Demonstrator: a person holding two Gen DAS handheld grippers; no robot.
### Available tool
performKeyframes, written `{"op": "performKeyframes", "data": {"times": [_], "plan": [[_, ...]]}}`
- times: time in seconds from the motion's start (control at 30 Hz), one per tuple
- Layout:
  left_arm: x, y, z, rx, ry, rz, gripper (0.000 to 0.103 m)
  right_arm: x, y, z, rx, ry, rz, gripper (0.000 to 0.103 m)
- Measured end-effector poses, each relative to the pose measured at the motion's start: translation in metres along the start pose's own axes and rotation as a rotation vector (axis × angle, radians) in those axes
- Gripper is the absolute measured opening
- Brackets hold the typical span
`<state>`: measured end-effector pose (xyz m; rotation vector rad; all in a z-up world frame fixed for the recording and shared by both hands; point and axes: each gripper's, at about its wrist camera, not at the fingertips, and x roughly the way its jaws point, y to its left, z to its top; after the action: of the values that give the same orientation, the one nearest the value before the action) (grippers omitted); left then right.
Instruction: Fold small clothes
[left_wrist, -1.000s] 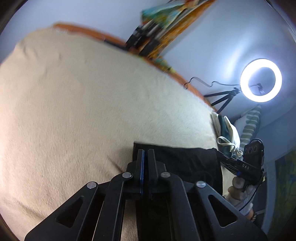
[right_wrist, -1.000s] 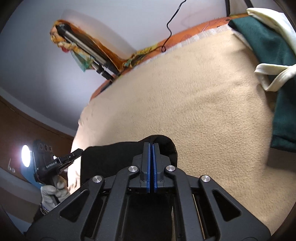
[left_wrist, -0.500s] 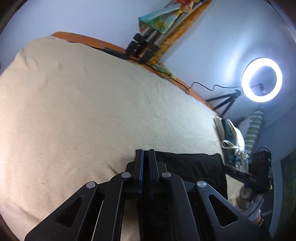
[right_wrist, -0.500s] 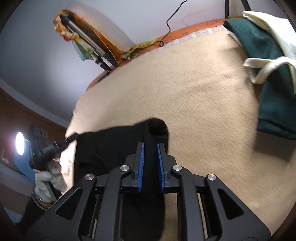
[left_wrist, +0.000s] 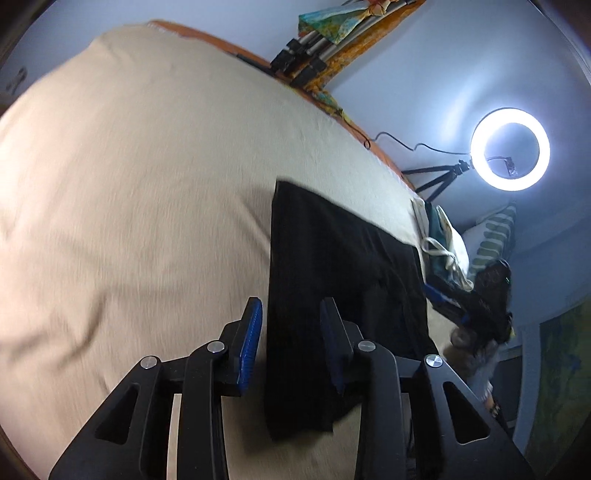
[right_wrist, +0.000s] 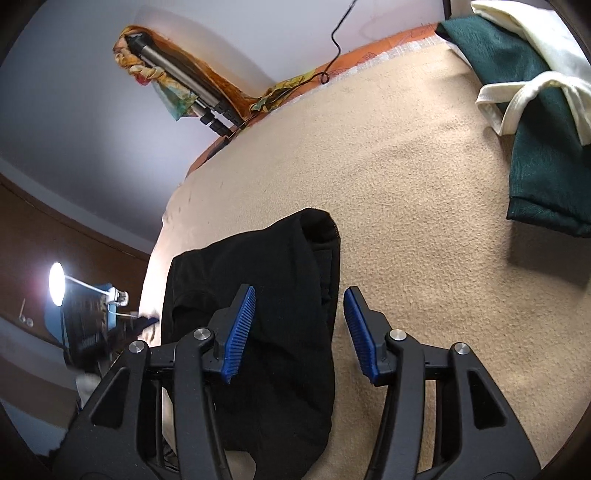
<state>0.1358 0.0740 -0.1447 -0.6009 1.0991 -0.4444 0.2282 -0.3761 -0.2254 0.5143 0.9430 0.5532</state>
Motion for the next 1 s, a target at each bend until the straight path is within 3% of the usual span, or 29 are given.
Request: {"op": "performKeyframes", "data": {"times": [0.27, 0.5, 0.67, 0.77, 0.83, 0.87, 0.9, 1.0], "plan": [[0.004, 0.022, -0.050, -0.159, 0.074, -0.096, 0.030, 0.009, -0.011, 0.005, 0.044, -0.009, 0.040, 0.053], [0.020, 0.019, -0.049, -0.218, 0.051, -0.177, 0.031, 0.017, -0.012, 0.010, 0.068, -0.031, 0.099, 0.053], [0.035, 0.007, -0.040, -0.197, 0.032, -0.194, 0.031, 0.031, -0.002, 0.014, 0.050, -0.030, 0.118, 0.052], [0.040, -0.001, -0.039, -0.139, 0.015, -0.188, 0.027, 0.039, 0.006, 0.015, 0.038, -0.017, 0.109, 0.038], [0.038, -0.004, -0.041, -0.112, 0.011, -0.179, 0.025, 0.043, 0.010, 0.015, 0.028, -0.004, 0.116, 0.016], [0.037, -0.006, -0.041, -0.096, 0.002, -0.172, 0.012, 0.044, 0.013, 0.015, 0.022, 0.003, 0.112, 0.015], [0.035, -0.006, -0.041, -0.085, -0.001, -0.172, 0.005, 0.044, 0.017, 0.014, 0.005, -0.003, 0.086, 0.013], [0.025, -0.013, -0.041, -0.044, -0.024, -0.166, 0.005, 0.039, 0.027, 0.014, -0.023, -0.012, 0.052, 0.011]]}}
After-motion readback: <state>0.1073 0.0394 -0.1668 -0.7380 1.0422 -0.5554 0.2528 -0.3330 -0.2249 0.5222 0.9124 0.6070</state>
